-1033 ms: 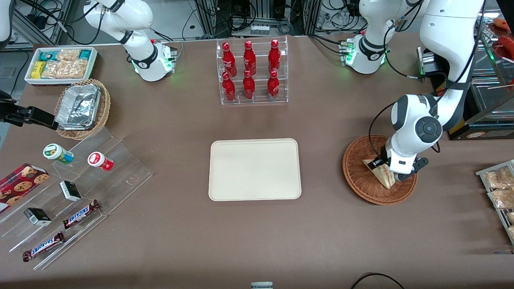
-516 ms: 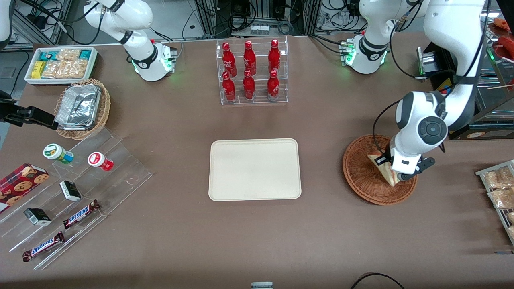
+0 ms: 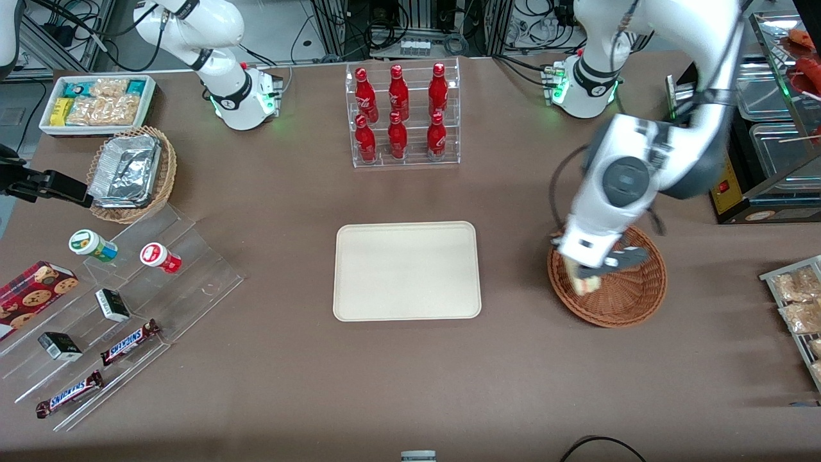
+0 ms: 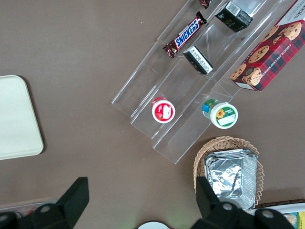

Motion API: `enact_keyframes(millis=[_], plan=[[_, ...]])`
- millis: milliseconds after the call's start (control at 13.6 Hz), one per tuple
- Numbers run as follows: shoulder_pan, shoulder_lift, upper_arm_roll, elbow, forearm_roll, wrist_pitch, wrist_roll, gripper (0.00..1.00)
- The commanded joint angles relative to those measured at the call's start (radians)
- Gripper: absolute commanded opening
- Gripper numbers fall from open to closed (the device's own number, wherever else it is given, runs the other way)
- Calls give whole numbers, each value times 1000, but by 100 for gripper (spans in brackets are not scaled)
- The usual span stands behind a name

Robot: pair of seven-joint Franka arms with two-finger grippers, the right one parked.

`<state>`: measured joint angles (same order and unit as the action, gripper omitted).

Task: Place sandwich from basket to tray
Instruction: 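Lift the sandwich and carry it over the cream tray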

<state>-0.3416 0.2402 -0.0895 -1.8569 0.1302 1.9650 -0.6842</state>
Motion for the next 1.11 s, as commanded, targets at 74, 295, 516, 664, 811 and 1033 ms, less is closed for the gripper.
enact_keyframes(millis=[74, 295, 516, 664, 811, 1033], plan=[[-153, 109, 13, 154, 13, -26, 47, 0], [-250, 268, 13, 341, -3, -26, 29, 0], [-330, 416, 14, 503, -21, -28, -41, 0], [-364, 503, 14, 594, -21, -28, -60, 0], [-388, 563, 14, 657, -21, -28, -66, 0], [-399, 628, 14, 712, -21, -18, -95, 0]])
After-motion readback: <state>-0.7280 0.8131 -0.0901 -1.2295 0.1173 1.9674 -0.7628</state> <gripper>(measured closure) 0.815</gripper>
